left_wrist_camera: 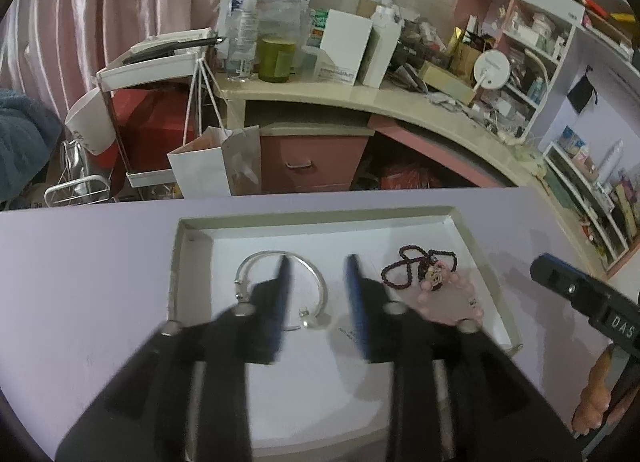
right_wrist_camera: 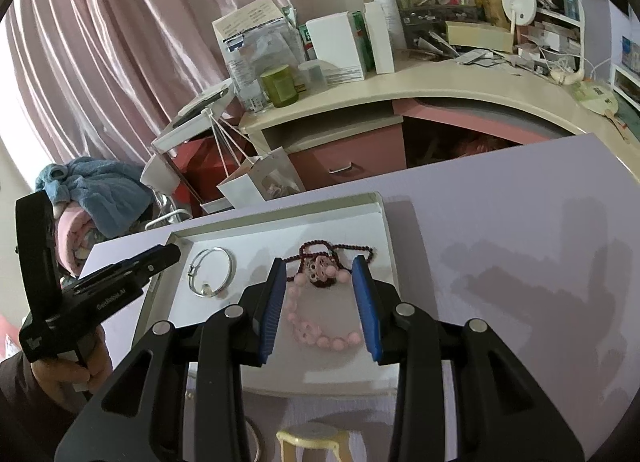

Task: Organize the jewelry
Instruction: 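Carry both items to the tray and open both grippers there, then move both grippers back over the remaining jewelry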

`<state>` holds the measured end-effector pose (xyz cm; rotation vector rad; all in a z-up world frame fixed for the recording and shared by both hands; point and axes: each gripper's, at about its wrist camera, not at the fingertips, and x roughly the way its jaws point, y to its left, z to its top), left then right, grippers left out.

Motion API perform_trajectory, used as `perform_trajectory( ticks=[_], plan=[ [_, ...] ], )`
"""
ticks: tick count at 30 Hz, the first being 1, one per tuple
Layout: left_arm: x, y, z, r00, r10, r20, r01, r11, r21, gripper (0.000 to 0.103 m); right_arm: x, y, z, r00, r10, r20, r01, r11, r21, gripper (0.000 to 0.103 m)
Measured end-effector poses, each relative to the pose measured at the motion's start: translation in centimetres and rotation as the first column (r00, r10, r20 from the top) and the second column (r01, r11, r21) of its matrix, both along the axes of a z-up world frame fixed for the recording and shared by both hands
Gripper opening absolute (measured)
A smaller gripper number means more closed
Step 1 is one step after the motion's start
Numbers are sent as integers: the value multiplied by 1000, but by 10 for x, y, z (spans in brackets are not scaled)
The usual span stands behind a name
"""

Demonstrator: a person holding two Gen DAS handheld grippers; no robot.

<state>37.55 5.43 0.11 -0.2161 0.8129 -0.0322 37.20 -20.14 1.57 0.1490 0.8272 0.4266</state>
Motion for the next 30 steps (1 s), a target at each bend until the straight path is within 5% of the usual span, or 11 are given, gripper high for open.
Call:
perform_trajectory(
  ticks=[16,30],
  plan=[
    [-111,36,57,981,148,124,-147,989,-14,53,-83,-1,8,997,71,10,-71,997,37,36],
    [-227,45,67,940,286,188,-282,958,-51,66,-169,18,-18,977,211,20,-211,977,-18,36]
  ],
)
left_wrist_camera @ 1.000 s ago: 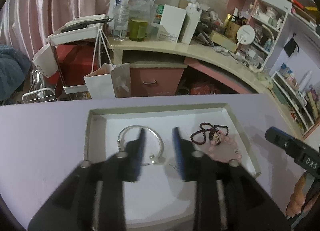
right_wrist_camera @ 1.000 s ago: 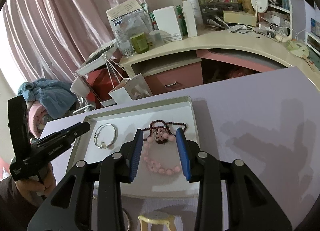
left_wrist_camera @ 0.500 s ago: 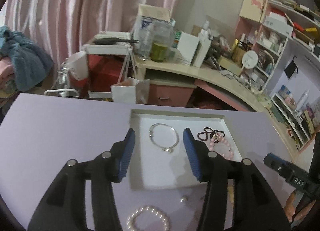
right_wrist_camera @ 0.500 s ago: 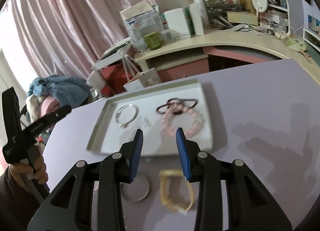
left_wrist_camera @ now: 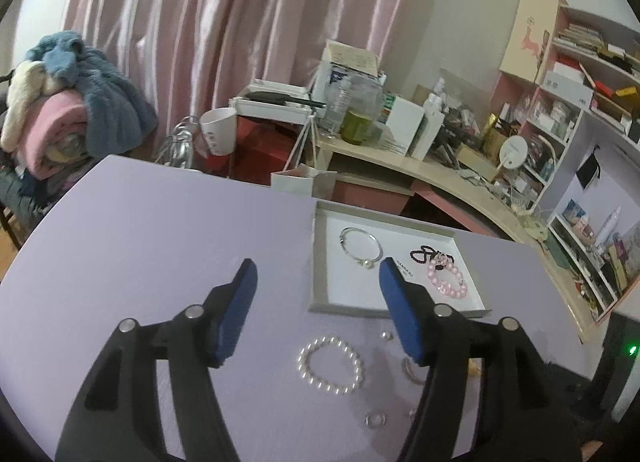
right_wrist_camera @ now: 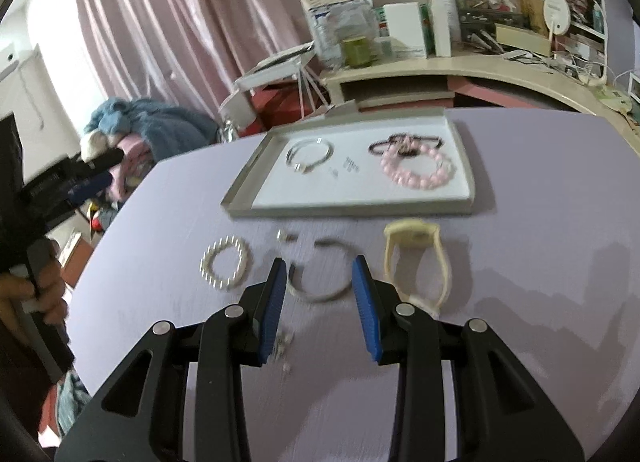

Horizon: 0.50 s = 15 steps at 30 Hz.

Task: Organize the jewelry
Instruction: 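Move both grippers back over the remaining jewelry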

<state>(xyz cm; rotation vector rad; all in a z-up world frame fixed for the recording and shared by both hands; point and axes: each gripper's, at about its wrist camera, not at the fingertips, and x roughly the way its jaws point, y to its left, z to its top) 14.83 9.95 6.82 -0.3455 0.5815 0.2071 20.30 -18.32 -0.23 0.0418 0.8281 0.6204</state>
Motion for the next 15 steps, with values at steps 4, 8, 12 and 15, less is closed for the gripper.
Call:
perform_trajectory(
  ticks=[4,8,12,15],
  plan=[
    [-29,1,-2,1000,26,17,-26,1000,-5,72,-17,11,-22,998,53,-14,-54,998,-32,36],
    [-53,5,-6,998,43,36,-43,999,-1,81,-28,26,-39,995,99,-28,-101,993,-59,36],
    [-73,13,-11,995,76,63,-76,997,-5,88,-35,43,-51,992,126,-30,-128,985,-113,36],
    [-84,21,-17,992,100,76,-98,995,-38,90,-35,55,-58,990,135,-42,-139,980,-141,36]
  ],
)
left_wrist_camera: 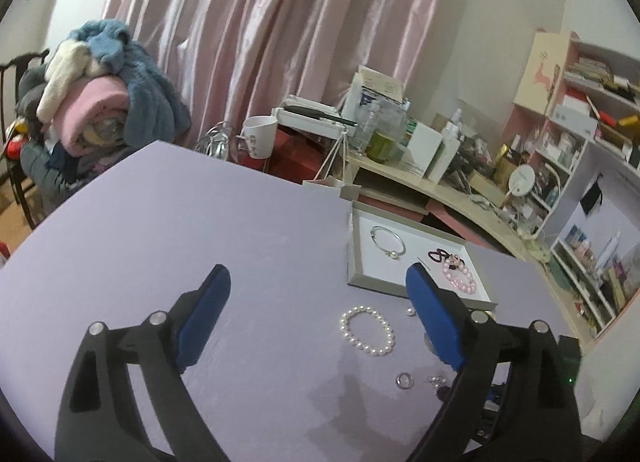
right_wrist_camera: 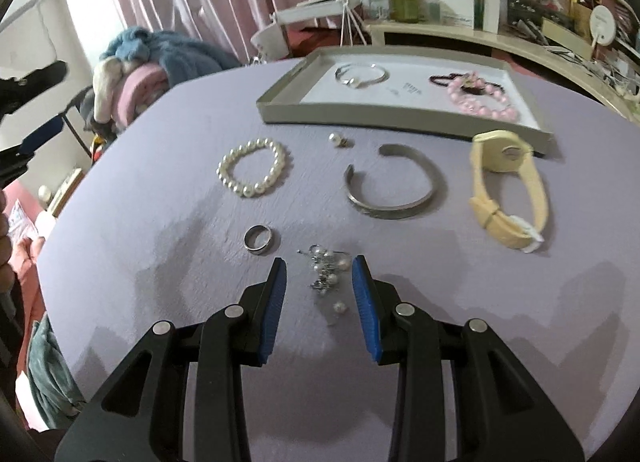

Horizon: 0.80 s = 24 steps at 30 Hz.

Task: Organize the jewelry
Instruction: 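Move both grippers back over the remaining jewelry, then grasp the silver ring with the left gripper while the right gripper grasps the earrings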

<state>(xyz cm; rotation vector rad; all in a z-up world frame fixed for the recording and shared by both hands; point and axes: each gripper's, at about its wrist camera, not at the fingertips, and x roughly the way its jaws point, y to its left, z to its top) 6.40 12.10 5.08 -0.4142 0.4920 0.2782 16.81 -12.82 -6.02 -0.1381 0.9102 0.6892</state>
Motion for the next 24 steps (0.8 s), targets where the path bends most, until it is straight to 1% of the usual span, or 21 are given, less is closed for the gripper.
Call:
perform_trajectory(
  ticks=[4,5,6,7,8,9,13,15,16,21,24],
  plan=[
    [-10,9,-6,1000,19,1,-19,1000,-6,90,0,12,-5,1000,0,23,1,998,-58,36],
    [-12,12,-7,1000,22,0,-22,1000,-5,90,-1,15,-6,999,0,42,3,997,-75,35],
    [-13,13,-7,1000,25,0,-25,1000,-3,90,-2,16,-6,998,1,59,5,995,-96,29],
    [-14,15,-7,1000,27,-2,-27,1000,-1,90,-4,18,-6,996,-2,87,14,992,-129,18],
    [-15,16,-8,1000,27,-4,-27,1000,2,90,-3,17,-7,997,3,82,7,992,-125,13],
    [-14,17,-8,1000,24,-9,-24,1000,5,90,-3,16,-7,998,1,70,7,993,-116,9],
    [-8,13,-13,1000,-8,-30,8,1000,-3,90,-2,5,-6,998,-32,49,36,995,-94,7],
    [-1,6,-17,998,-38,-45,37,999,-9,90,-1,-10,-2,997,-70,30,71,996,-45,7],
    [1,2,-19,997,-51,-52,50,999,-10,90,-2,-19,3,996,-86,32,87,996,-16,7],
    [18,-27,-36,986,-132,-104,131,991,-24,90,-1,-51,34,985,-159,66,155,986,68,7],
    [28,-51,-48,973,-185,-137,184,983,-20,90,0,-71,54,975,-206,86,196,974,112,7]
  ],
)
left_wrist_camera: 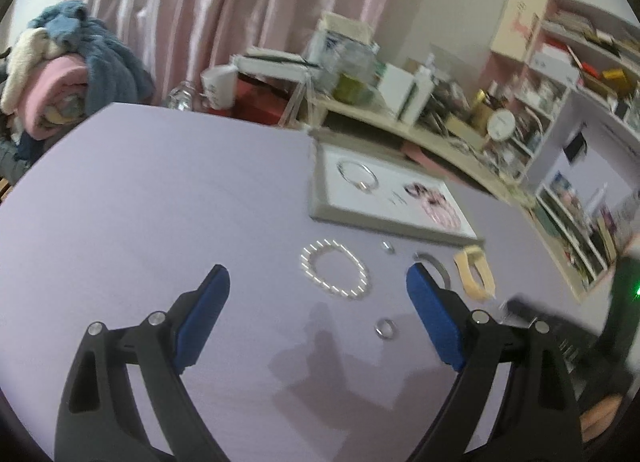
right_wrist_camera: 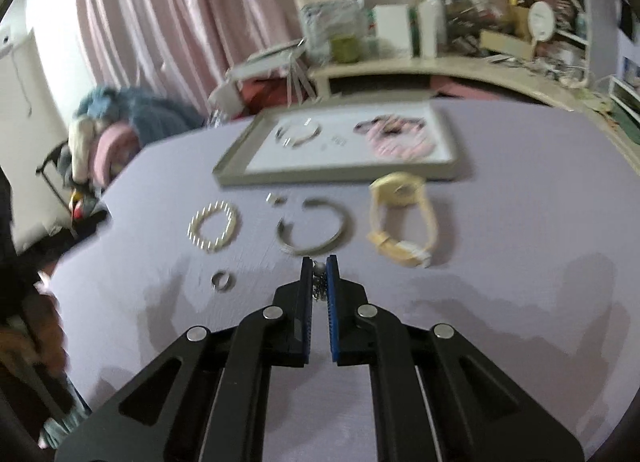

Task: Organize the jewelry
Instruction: 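Grasp the silver ring with the left gripper while the right gripper grasps the earrings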

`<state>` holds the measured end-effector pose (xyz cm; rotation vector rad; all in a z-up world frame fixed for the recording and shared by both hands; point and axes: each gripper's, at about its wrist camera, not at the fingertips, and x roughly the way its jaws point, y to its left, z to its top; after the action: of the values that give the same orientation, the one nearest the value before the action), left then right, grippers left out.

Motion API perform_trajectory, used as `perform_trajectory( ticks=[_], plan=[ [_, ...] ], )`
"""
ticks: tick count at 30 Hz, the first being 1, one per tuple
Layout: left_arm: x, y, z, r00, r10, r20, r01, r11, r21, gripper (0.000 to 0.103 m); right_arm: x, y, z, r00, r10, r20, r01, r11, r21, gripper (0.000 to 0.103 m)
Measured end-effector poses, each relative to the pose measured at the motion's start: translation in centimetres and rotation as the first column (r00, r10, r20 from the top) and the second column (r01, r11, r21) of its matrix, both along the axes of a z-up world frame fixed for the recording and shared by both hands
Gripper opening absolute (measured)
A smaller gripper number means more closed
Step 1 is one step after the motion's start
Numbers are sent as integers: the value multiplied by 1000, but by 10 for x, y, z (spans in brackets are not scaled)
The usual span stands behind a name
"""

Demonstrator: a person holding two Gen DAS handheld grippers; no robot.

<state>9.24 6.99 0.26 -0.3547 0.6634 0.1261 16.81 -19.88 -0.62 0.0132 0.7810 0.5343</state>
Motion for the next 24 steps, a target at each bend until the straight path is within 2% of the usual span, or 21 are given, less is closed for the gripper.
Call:
perform_trajectory(
  ticks=[4,9,15,17,22,24],
  plan=[
    [8,-26,-18,998,-48,-37,49,999,14,90,2,-23,22,998,-47,36,45,998,43,7],
    [19,-55,-42,994,-68,-89,70,997,14,90,8,-43,36,995,-74,59,70,995,67,7],
    [33,-84,-57,988,-56,-144,72,992,107,72,17,-62,33,995,-88,37,84,991,101,7],
    [37,-87,-60,987,-48,-155,66,991,115,63,18,-65,31,996,-88,32,84,991,105,7],
    [50,-88,-65,981,-26,-190,46,994,102,51,23,-73,26,996,-85,20,82,989,122,7],
    [54,-90,-67,978,-21,-208,44,993,108,50,25,-75,25,996,-86,15,83,988,130,7]
  ],
)
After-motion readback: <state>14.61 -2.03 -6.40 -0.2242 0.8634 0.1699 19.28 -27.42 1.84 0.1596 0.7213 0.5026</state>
